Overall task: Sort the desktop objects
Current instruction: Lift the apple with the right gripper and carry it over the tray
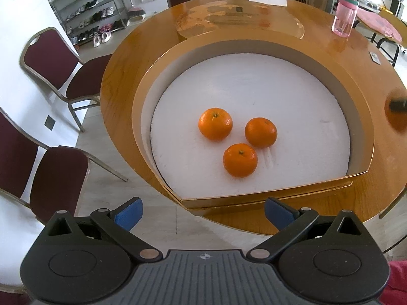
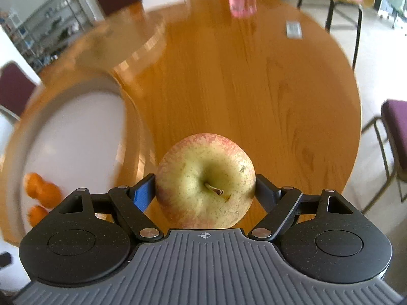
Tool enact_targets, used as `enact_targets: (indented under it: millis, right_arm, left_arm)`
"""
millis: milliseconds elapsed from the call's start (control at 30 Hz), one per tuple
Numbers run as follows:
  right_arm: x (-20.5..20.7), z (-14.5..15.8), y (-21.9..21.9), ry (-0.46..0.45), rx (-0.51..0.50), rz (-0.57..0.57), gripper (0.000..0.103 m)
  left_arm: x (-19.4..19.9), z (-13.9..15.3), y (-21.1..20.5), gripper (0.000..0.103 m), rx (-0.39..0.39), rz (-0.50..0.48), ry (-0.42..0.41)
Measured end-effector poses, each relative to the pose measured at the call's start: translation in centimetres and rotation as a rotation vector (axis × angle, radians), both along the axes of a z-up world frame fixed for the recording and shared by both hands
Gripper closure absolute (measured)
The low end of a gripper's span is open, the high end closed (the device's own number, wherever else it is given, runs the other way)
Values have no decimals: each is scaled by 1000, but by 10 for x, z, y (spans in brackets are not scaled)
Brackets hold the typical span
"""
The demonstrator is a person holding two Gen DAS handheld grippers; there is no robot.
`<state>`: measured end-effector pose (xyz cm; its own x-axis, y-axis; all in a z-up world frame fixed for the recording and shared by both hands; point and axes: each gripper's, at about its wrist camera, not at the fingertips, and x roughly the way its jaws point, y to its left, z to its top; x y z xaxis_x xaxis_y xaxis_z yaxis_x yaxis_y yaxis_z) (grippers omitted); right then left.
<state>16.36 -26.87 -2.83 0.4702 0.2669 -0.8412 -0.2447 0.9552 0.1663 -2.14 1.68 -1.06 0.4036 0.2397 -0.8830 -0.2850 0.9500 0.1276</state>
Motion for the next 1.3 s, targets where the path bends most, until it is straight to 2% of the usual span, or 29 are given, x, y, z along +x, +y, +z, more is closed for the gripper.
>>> enact_targets:
  millis: [167, 267, 467, 667, 867, 1033, 1300]
  right_arm:
    - [-18, 50, 31, -119, 68, 83, 21]
    - [-28, 58, 60, -127, 98, 167, 21]
    - [-45, 26, 116, -32, 68, 302, 21]
    - [-60, -12, 150, 47, -15, 397, 21]
    - [-69, -27, 172, 44, -103, 446, 21]
    - [-68, -34, 179, 48, -124, 465, 21]
    - [-67, -39, 189, 1, -169, 470, 20]
  left_arm:
    - [-7, 1, 10, 1, -9, 16, -18]
    - [-11, 1, 15, 1, -14, 25, -29]
    - [-24, -1, 32, 1, -20, 79, -28]
    - [-37, -3, 48, 1, -26, 134, -17]
    - [-43, -4, 55, 1, -29, 156, -14]
    - [-44, -4, 55, 1, -31, 153, -13]
    - [-45, -4, 50, 1, -28, 129, -9]
